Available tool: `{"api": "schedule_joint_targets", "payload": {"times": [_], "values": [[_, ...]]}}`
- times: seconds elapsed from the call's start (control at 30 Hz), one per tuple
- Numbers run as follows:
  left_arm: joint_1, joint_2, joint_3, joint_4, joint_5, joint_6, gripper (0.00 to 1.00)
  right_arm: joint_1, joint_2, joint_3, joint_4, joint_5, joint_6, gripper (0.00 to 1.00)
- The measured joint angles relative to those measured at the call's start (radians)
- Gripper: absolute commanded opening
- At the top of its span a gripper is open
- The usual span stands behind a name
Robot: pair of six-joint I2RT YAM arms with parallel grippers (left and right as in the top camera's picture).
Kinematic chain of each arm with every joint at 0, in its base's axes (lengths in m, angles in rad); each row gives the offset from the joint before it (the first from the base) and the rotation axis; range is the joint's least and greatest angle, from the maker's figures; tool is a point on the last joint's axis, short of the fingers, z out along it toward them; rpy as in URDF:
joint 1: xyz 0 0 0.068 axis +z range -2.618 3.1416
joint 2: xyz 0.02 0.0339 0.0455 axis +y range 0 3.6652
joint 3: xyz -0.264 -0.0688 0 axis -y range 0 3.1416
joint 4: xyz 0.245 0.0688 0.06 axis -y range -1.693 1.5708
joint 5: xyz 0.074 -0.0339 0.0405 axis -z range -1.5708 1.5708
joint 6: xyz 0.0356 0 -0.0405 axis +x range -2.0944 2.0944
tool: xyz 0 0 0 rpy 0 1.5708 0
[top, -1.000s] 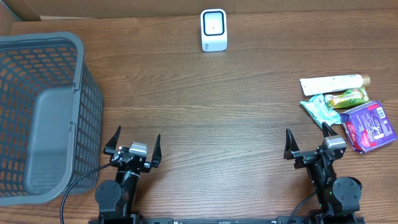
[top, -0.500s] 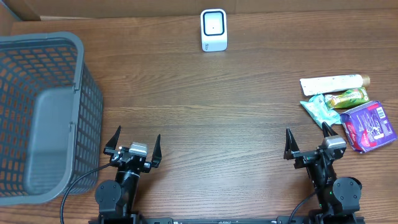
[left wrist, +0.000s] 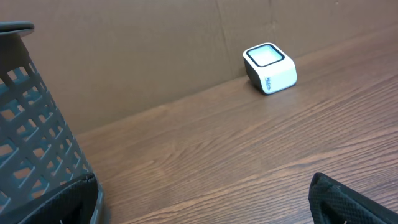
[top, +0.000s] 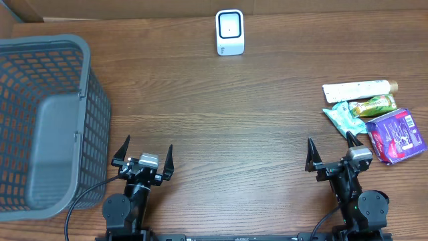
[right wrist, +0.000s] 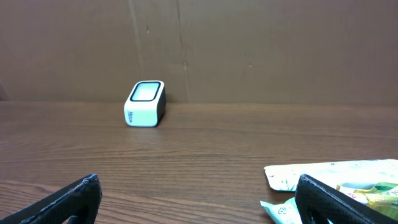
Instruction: Scan the item barcode
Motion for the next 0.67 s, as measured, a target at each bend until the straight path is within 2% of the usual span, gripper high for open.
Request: {"api": "schedule_joint_targets", "payload": {"times": [0.67], "values": [[0.000,0.000,0.000,0.000,0.000,0.000,1.00,0.000,0.000,0.000,0.001,0.000,0.000,1.00]]}}
